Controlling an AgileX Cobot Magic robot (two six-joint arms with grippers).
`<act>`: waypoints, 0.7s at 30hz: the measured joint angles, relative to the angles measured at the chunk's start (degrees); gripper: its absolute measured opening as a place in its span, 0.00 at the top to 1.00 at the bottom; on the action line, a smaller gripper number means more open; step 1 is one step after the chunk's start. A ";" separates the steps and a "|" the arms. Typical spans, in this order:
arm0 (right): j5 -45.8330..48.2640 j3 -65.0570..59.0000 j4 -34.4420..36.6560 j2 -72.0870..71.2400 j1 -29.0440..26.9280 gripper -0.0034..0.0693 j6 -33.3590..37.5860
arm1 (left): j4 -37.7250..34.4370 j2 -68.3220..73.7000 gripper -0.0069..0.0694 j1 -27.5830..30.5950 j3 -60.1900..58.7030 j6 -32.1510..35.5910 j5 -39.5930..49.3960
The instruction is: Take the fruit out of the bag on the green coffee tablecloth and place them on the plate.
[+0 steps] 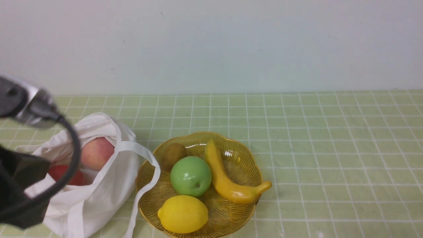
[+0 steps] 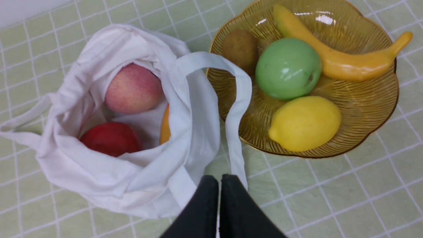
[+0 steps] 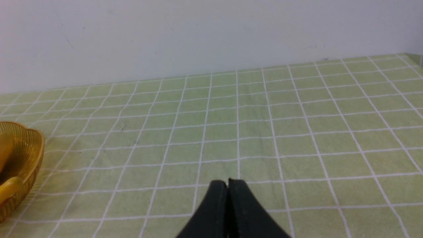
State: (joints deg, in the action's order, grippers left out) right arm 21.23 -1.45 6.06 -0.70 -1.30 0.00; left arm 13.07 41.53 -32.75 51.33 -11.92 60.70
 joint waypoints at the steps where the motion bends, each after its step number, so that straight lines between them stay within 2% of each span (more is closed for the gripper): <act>1: 0.00 0.00 0.00 0.00 0.00 0.97 0.00 | -0.54 -2.78 0.92 0.00 -3.19 -0.87 -2.20; 3: 0.00 0.00 0.00 0.00 0.00 0.97 0.00 | -1.23 -6.05 0.92 0.00 -7.22 -1.86 -6.37; 6: 0.00 0.00 0.00 0.00 0.00 0.97 0.00 | -1.55 -15.07 0.92 0.00 -20.05 -4.67 -20.90; 11: 0.00 0.00 0.00 0.00 0.00 0.97 0.00 | -1.55 -21.05 0.92 0.00 -28.16 -5.35 -31.88; 14: 0.00 0.00 0.00 0.00 0.00 0.97 0.00 | -1.55 -22.62 0.92 0.00 -30.69 -5.46 -35.26; 21: 0.00 0.00 0.00 0.00 0.00 0.97 0.00 | -1.38 -22.76 0.92 0.00 -32.89 -5.46 -35.79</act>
State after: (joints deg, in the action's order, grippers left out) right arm 21.23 -1.45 6.06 -0.70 -1.30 0.00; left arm 11.69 18.76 -32.75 18.44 -17.38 24.90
